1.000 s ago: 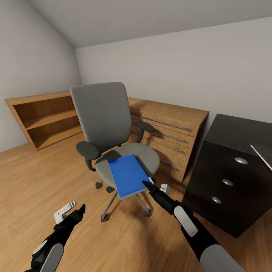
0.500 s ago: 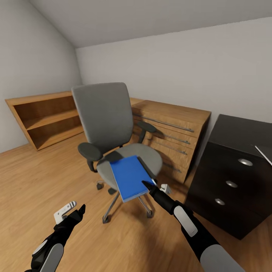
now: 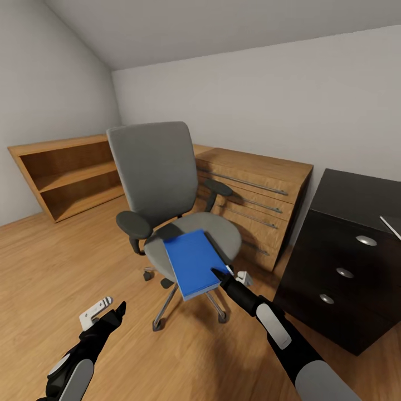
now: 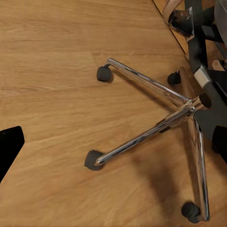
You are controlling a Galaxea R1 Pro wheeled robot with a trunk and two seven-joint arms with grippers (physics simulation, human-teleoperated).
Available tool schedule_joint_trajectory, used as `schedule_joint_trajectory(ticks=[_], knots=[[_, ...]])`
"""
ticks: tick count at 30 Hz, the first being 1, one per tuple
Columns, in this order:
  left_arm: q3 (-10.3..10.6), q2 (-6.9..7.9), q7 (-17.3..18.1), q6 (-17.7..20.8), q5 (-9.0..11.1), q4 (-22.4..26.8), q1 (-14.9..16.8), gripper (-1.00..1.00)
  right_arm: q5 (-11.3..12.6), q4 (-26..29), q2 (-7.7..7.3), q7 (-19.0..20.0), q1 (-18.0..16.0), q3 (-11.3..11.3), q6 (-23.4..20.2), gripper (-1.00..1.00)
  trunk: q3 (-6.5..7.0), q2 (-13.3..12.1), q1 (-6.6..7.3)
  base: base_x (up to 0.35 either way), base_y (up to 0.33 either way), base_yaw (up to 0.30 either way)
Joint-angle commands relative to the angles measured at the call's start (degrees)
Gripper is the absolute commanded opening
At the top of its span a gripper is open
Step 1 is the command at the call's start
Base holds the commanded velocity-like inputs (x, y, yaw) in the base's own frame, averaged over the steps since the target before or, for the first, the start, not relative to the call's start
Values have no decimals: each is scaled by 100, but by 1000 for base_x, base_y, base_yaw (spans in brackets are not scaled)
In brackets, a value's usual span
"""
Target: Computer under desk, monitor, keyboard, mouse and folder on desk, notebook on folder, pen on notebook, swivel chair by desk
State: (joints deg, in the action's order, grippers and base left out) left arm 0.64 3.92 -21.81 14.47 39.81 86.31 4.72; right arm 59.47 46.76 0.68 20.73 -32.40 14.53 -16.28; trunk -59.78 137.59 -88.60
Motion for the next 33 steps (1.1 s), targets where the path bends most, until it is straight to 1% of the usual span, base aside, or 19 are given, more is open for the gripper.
schedule_joint_trajectory(ticks=[1,22,33], knots=[[7,4,-40,17,44,9,3,100,49,0,-1,3,-3,-2,-28,-100,-5,2,1,1,1,0],[15,-11,-41,14,40,-67,3,100,47,8,-6,1,-3,-10,-25,-100,-5,2,1,0,0,0],[15,-14,-43,12,35,-70,3,100,47,9,-6,9,-3,-11,-25,-100,192,-439,243,0,0,0]])
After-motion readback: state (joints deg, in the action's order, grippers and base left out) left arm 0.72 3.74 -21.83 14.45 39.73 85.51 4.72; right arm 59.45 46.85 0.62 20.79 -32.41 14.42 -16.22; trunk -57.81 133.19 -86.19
